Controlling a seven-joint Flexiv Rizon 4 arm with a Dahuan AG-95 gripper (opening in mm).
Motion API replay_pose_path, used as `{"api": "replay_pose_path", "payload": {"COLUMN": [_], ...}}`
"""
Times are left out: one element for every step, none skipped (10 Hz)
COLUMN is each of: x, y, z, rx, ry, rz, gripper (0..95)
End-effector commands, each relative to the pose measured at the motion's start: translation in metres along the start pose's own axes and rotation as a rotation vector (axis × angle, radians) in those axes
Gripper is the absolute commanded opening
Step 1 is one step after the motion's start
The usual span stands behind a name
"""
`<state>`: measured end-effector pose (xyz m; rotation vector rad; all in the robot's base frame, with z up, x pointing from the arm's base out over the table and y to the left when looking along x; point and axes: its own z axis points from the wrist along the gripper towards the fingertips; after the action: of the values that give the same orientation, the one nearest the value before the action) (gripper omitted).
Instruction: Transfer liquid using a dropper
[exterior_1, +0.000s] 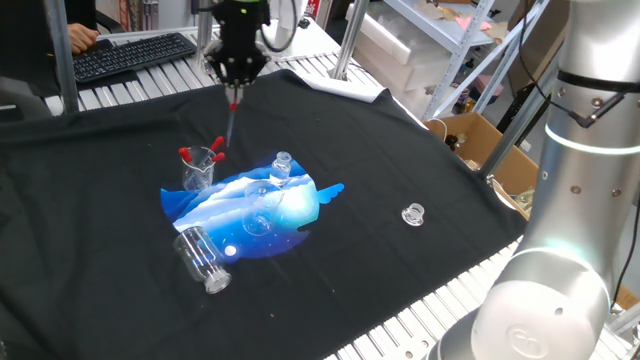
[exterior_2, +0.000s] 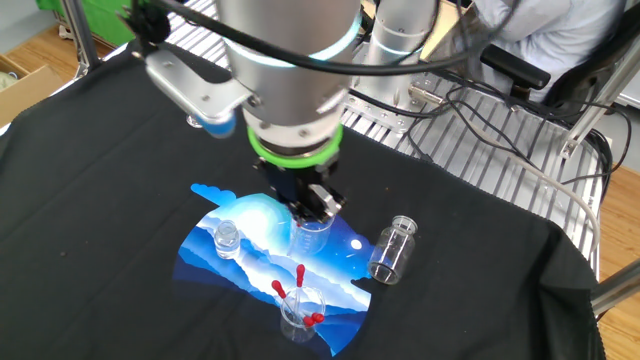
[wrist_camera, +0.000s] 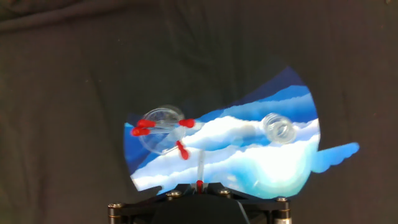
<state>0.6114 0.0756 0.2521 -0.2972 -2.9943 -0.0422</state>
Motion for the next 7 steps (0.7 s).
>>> {"api": "replay_pose_path", "payload": {"x": [-0.004, -0.010, -0.014, -0.019, -0.023, -0.027, -0.029], "y": [-0.012, -0.017, -0.021, -0.025, -0.029, -0.033, -0.036], "z": [0.002, 0.001, 0.000, 0.000, -0.001, -0.002, -0.001], "rx": [-0.001, 0.009, 0.011, 0.011, 0.011, 0.008, 0.007], "ry": [-0.007, -0.004, -0.004, -0.002, -0.003, -0.004, -0.003], "rz": [-0.021, -0.038, -0.049, -0.060, -0.065, -0.068, -0.072], "gripper": [0.0, 0.0, 0.0, 0.0, 0.0, 0.0, 0.0]}}
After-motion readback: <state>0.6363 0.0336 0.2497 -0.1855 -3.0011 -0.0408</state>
